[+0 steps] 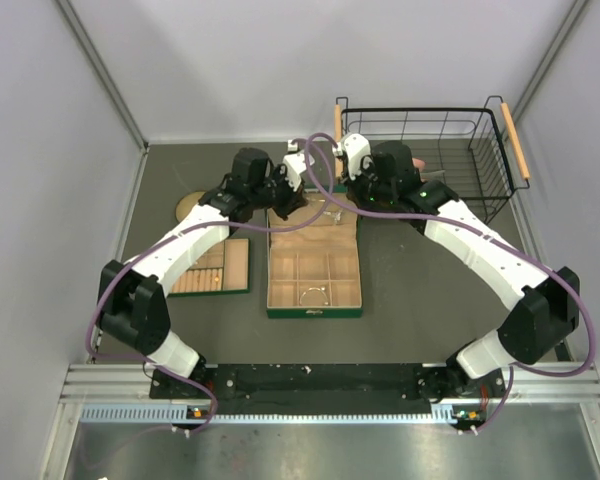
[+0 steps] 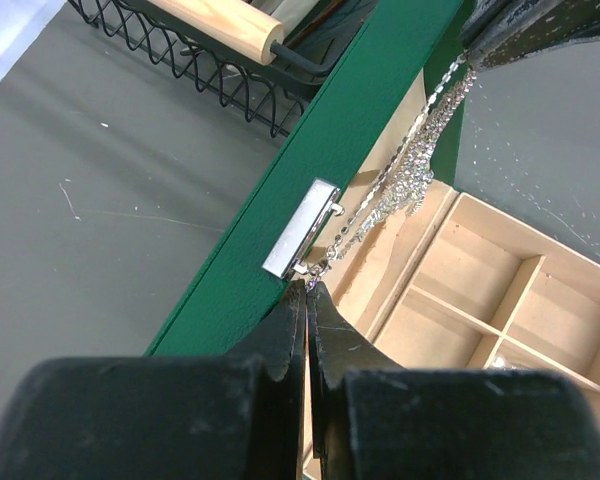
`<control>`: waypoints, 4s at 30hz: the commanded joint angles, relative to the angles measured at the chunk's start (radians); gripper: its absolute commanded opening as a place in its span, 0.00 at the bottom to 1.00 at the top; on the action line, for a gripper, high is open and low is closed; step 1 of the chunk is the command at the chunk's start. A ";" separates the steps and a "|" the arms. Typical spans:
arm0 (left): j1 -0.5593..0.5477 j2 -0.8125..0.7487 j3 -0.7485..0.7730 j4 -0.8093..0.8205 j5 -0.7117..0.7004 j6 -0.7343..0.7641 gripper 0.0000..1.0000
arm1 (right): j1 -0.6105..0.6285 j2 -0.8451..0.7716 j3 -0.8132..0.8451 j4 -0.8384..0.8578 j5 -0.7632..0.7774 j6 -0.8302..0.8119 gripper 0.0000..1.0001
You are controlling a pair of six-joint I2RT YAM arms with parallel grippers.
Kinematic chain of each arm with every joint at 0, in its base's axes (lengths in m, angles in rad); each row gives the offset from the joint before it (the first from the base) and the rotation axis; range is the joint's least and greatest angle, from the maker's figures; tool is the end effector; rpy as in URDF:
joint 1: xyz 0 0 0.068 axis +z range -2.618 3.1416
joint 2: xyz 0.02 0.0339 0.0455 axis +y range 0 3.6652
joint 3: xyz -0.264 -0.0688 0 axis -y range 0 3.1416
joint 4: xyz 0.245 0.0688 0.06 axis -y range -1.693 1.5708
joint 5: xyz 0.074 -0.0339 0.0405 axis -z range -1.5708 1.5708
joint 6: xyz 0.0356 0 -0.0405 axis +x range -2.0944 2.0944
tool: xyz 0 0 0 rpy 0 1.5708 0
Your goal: Organize the mixed jewelry
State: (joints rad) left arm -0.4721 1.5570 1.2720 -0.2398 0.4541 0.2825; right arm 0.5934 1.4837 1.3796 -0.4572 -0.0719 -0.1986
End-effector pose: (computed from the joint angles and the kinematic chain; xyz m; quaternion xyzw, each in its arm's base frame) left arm 0.3136 -0.1777 0.3131 0.4155 0.7433 -0.2402 0.4660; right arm 0.2802 0.1920 0.3524 -0.3534 0.8003 0.1256 0.4677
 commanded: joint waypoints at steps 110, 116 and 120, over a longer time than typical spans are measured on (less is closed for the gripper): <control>-0.036 -0.190 -0.197 0.123 -0.157 -0.068 0.45 | 0.100 -0.046 -0.145 -0.001 -0.077 -0.150 0.32; 0.027 -0.274 -0.281 0.151 -0.062 -0.083 0.46 | 0.106 -0.028 -0.154 0.002 -0.083 -0.231 0.35; 0.073 -0.328 -0.342 0.171 0.021 -0.085 0.49 | 0.106 -0.026 -0.177 0.014 -0.111 -0.272 0.39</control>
State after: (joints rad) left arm -0.4343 1.3060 0.9710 -0.1383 0.3782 0.2070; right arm 0.6807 1.4586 1.2190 -0.4633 -0.1432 -0.3969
